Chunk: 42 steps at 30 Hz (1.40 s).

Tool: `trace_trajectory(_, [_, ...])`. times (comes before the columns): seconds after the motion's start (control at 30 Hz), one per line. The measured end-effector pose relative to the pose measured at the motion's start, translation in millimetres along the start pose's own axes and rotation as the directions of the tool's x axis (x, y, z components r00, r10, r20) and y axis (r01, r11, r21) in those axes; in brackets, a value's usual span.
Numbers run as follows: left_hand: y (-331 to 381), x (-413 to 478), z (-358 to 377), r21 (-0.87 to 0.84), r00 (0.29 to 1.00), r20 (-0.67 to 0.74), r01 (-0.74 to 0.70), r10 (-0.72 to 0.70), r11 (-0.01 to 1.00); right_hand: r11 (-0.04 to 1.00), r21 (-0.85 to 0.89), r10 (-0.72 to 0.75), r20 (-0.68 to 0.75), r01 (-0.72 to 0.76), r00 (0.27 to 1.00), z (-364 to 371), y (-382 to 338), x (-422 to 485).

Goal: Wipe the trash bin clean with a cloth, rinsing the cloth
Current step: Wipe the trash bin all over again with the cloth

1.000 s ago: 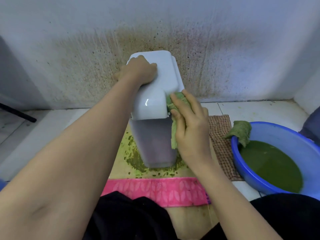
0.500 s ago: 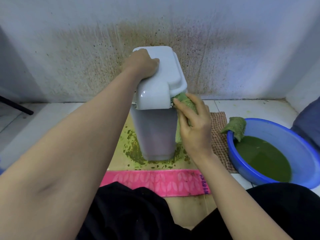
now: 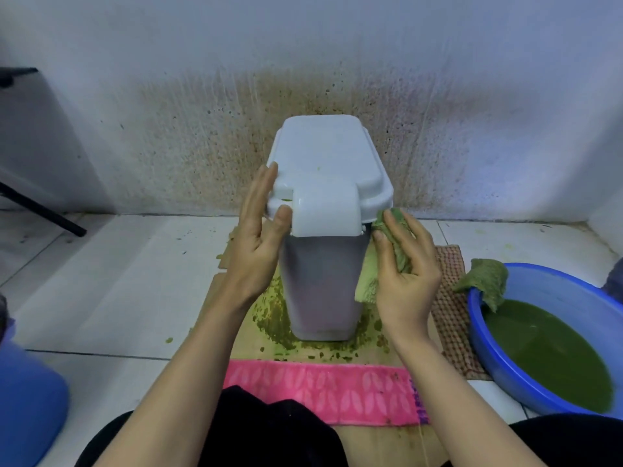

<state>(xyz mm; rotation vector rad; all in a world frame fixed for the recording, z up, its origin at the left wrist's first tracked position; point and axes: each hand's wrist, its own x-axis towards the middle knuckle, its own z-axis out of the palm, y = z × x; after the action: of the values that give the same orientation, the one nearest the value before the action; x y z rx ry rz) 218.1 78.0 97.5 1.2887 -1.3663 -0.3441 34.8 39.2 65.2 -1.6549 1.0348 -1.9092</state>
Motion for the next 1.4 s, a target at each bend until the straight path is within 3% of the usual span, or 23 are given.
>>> trace_trajectory(0.23, [0.6,63.9,-19.1,0.026,0.987,0.158,-0.028,0.023,0.999,0.998,0.028,0.064,-0.046,-0.063,0.997,32.6,-2.4,54.6])
trace_trajectory(0.53, [-20.7,134.6,-10.6,0.151,0.994,0.082,-0.084,0.072,0.985,0.998,-0.004,0.055,0.049,-0.055,0.997,59.4,16.0,99.8])
trace_trajectory(0.67, [-29.6,147.9,-4.5,0.139,0.995,0.038,-0.102,0.097,0.985,0.999,0.008,0.049,-0.085,-0.048,0.995,59.9,23.9,71.7])
trace_trajectory(0.77, [-33.6,146.2,-1.7,0.061,0.993,0.027,-0.120,0.118,0.991,0.999,0.002,-0.052,-0.199,0.054,0.979,69.9,29.9,91.3])
trace_trajectory(0.97, [-31.0,152.9,4.0,-0.016,0.997,-0.027,-0.069,0.069,0.997,0.895,-0.324,-0.328,-0.010,0.307,0.945,83.6,40.9,101.6])
trace_trajectory(1.1, [-34.0,154.7,9.5,-0.033,0.995,-0.042,-0.088,0.086,0.996,0.799,-0.467,-0.370,0.114,0.378,0.922,72.7,49.1,78.2])
trace_trajectory(1.23, [-34.0,155.7,2.6,-0.060,0.998,-0.006,-0.069,0.068,0.996,0.766,-0.450,-0.357,0.297,0.460,0.886,58.5,42.1,56.1])
trace_trajectory(1.4, [-23.6,152.5,-3.6,-0.057,0.989,0.122,-0.080,0.087,0.995,0.720,-0.430,-0.489,0.244,0.545,0.838,88.8,4.4,86.5])
